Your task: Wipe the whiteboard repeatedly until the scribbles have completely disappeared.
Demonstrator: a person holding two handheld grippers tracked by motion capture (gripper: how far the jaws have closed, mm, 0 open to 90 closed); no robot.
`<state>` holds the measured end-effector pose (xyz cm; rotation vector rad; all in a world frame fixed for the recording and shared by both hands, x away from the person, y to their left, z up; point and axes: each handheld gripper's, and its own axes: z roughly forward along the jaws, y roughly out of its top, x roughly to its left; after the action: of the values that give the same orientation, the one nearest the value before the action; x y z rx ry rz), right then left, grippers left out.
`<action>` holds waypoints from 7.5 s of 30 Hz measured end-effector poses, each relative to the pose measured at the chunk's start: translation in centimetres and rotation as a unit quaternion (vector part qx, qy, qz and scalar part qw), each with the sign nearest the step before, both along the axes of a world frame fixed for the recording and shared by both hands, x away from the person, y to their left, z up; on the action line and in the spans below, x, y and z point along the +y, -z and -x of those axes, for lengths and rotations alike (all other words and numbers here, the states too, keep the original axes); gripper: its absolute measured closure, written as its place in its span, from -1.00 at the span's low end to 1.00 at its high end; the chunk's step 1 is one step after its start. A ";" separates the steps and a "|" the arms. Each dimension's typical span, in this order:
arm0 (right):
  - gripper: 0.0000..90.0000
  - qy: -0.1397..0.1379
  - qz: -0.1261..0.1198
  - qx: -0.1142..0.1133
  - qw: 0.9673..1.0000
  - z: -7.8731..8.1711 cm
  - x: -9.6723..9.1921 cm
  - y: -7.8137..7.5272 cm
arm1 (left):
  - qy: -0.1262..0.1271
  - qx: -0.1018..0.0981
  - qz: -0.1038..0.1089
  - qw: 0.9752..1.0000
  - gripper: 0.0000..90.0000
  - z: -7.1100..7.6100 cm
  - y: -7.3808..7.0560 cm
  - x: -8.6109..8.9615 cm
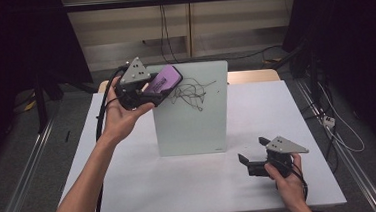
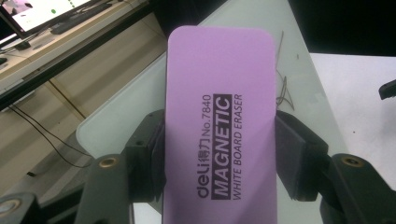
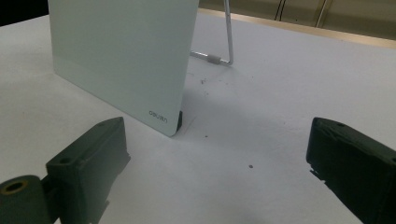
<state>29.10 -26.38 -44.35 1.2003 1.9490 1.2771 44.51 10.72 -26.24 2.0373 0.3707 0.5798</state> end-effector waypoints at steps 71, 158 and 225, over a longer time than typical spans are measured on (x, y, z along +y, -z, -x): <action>-0.88 -0.003 -0.001 0.002 1.000 0.0 0.0 0.0 | 0.018 -0.001 -0.052 0.998 -0.09 1.3 2.5 -3.0; -0.89 -0.009 0.000 -0.001 1.000 0.3 -0.1 0.0 | 0.009 -0.010 -0.120 0.993 -0.09 3.0 4.6 -6.4; -0.89 -0.011 -0.002 -0.003 1.000 0.3 -0.2 0.0 | 0.047 0.026 -0.126 0.991 -0.09 2.7 4.5 -11.8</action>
<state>28.77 -26.54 -44.30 1.1792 1.9621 1.2934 41.78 -1.06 -30.74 2.3035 0.2397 0.5378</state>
